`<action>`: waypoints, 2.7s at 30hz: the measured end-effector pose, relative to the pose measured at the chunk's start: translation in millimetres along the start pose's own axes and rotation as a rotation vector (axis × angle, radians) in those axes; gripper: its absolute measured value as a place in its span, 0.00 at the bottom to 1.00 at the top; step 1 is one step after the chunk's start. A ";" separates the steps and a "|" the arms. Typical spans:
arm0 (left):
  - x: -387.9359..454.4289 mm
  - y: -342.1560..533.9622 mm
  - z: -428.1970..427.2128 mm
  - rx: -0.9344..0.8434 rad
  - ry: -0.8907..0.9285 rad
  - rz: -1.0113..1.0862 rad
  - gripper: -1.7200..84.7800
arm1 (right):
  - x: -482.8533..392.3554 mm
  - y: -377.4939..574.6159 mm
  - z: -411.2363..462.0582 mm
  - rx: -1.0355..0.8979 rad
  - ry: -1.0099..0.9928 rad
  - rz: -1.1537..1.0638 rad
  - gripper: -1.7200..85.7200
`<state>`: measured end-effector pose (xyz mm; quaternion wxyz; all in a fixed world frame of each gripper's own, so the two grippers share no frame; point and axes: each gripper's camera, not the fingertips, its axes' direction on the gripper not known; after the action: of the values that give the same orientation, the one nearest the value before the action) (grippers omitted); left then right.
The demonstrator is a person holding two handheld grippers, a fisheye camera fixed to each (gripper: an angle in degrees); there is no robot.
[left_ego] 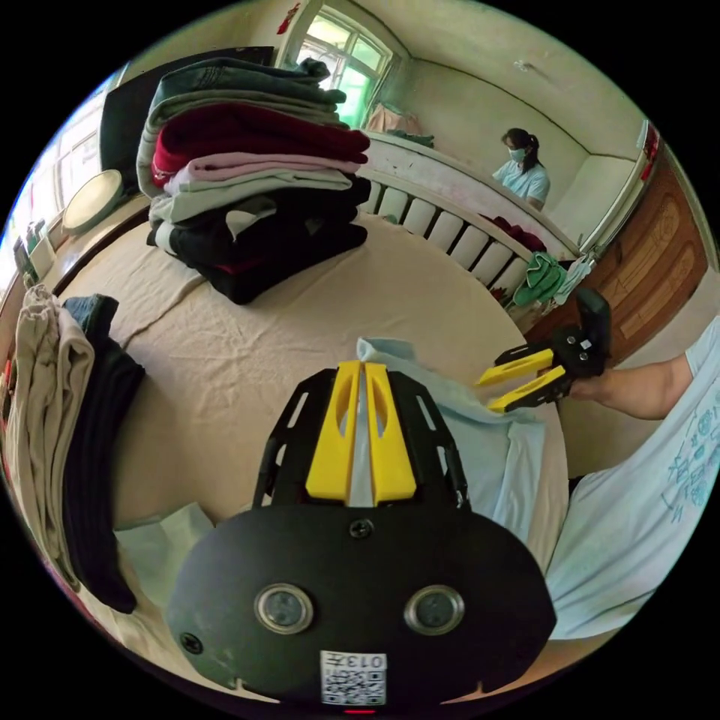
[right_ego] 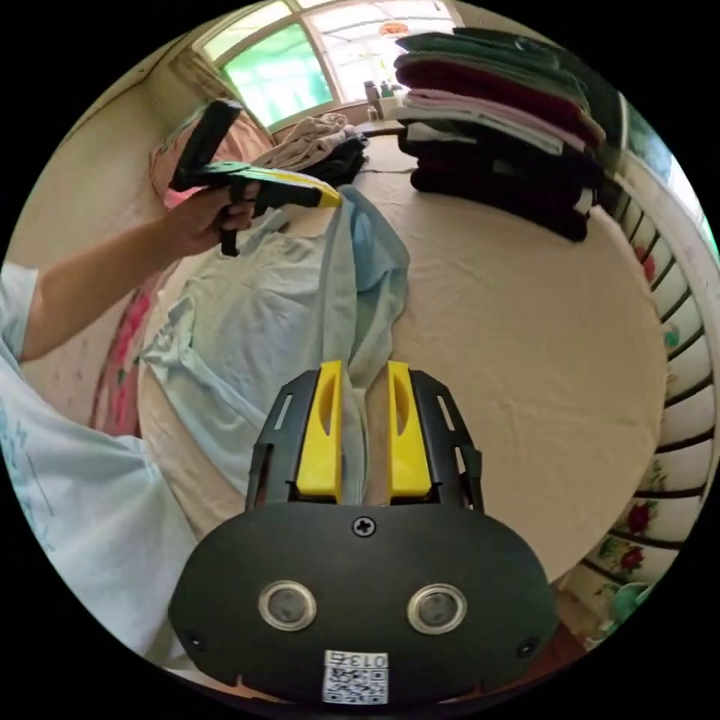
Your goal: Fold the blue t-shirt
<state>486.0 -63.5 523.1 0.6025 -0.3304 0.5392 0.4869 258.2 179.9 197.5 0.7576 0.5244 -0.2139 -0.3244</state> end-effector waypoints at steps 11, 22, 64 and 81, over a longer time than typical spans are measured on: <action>37.1 -54.1 8.0 -0.019 -0.166 0.204 0.02 | 24.7 -1.9 -30.7 -0.007 0.276 0.035 0.03; 6.8 -64.2 25.6 -0.133 -0.207 -0.031 0.04 | 65.9 -74.0 -50.0 0.094 0.130 0.063 0.11; 138.2 -56.6 102.4 -0.195 -0.296 0.107 0.02 | 35.9 5.8 -52.2 -0.133 -0.034 0.212 0.10; 134.7 -86.2 138.8 -0.258 -0.290 0.096 0.02 | -9.1 29.4 -48.2 -0.236 0.085 0.118 0.07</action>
<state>605.3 69.1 409.0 0.6025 -0.3053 0.3950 0.6227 291.8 225.0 207.7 0.8402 0.4313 -0.1726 -0.2797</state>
